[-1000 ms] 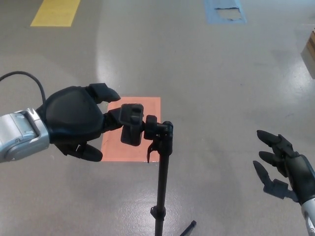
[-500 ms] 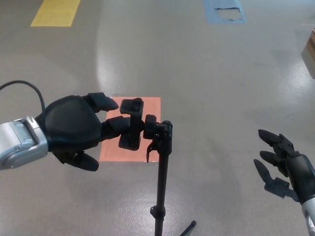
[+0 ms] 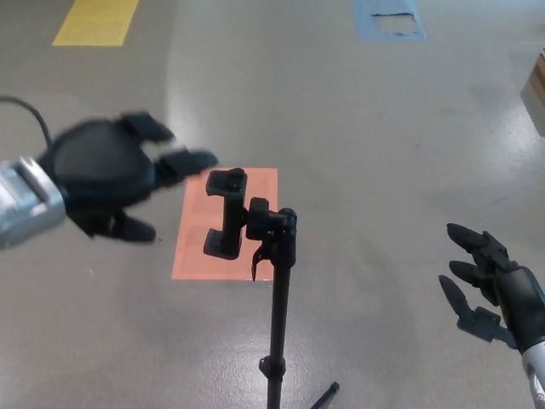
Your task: The robot uses its left hand to grab the top of a phone stand kept on the floor and tilt it upwards to adjust its angle
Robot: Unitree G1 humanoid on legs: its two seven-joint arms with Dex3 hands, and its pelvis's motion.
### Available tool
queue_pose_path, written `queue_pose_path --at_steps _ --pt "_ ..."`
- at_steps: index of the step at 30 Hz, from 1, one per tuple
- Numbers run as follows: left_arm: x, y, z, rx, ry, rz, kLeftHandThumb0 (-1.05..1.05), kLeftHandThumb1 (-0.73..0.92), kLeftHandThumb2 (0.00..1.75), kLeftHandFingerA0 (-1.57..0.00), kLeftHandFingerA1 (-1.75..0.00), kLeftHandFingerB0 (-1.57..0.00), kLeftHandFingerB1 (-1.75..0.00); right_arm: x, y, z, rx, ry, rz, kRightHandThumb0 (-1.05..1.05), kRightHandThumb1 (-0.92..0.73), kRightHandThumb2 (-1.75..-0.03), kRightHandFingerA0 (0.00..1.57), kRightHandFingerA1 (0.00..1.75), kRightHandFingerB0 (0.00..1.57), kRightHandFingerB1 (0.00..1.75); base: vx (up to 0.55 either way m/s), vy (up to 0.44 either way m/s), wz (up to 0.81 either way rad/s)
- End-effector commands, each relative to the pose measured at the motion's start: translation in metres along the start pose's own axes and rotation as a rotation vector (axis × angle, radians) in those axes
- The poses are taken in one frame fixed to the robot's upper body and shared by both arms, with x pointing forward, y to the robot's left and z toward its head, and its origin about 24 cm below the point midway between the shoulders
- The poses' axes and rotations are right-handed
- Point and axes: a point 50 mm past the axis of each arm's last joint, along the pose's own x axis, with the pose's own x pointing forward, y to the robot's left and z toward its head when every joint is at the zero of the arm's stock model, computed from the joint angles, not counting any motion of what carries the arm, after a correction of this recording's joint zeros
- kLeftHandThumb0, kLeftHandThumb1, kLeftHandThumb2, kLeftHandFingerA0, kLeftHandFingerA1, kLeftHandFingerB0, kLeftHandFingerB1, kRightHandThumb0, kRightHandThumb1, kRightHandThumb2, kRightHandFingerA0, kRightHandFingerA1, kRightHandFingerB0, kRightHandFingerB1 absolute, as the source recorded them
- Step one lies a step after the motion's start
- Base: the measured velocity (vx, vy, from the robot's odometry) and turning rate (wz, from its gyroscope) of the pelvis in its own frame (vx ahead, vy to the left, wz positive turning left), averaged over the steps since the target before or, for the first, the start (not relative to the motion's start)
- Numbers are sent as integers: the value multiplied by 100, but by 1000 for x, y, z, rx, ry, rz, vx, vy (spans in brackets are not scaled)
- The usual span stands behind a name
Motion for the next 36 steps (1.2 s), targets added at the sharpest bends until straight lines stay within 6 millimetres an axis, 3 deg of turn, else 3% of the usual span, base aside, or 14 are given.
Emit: queue_pose_path --at_steps 1,4,5,7,9,10,15,19,21,22,24,32,35,36 --pt "-2 12 -31 -22 159 -5 -88 74 109 -10 -39 0 -16 2 -4 1 1 0 -8 -67 -83 -64 25 36 15 29 0 0 0" --pt "-4 13 -43 -48 218 1 -92 77 112 -18 -39 0 -13 2 -4 1 3 -1 -10 -66 -83 -64 25 36 15 29 0 0 0" --pt "-6 13 -51 -64 268 -5 -86 92 68 -15 -27 0 -16 2 -5 2 -6 -1 -9 -67 -83 -64 25 36 15 29 0 0 0" --pt "-9 12 -57 -72 309 -16 -85 73 110 -9 -43 0 -17 3 -5 2 -12 -1 -8 -72 -69 -89 18 44 13 40 0 0 0" --pt "-14 7 -64 -78 360 -33 -84 71 106 -9 -36 0 -18 3 -4 2 -5 -1 -6 -71 -69 -88 18 44 12 39 0 0 0" --pt "-16 4 -67 -95 380 -47 -87 90 69 -18 -27 0 -16 3 -5 2 -10 -1 -6 -72 -69 -89 18 44 12 40 0 0 0" --pt "-28 -12 -70 -254 458 -39 -85 88 68 -16 -27 -3 -19 3 -7 2 -11 0 -8 -71 -69 -89 18 44 13 39 0 0 0" --pt "-44 -45 -59 -599 526 76 -86 90 69 -27 -30 -10 -23 2 -7 2 0 -2 -8 -66 -83 -64 26 36 16 29 0 0 0" --pt "-53 -66 -50 -852 585 137 -89 88 68 -22 -28 -9 -23 1 -5 0 -4 6 -6 -72 -69 -90 19 44 12 39 0 0 0" --pt "-56 -74 -45 -952 600 159 -87 69 102 -14 -41 -5 -29 0 -5 -2 -9 11 -2 -72 -70 -90 19 44 12 39 0 0 0" --pt "-65 -96 -31 -1138 636 204 -83 86 68 -19 -28 -8 -22 -2 -3 -4 -18 19 5 -72 -70 -90 19 44 12 39 0 0 0" --pt "-93 -139 4 -1315 694 211 -82 72 102 -12 -41 -4 -33 -11 -5 -13 -26 43 2 -66 -84 -65 25 36 15 28 0 0 0" --pt "-101 -146 7 -1346 717 198 -85 82 70 -18 -30 -10 -23 -13 -3 -14 -16 46 5 -65 -83 -64 24 36 16 29 0 0 0" --pt "-106 -150 9 -1358 729 189 -81 70 106 -15 -45 0 -31 -14 -1 -15 -11 47 7 -65 -83 -64 25 36 16 29 0 0 0"
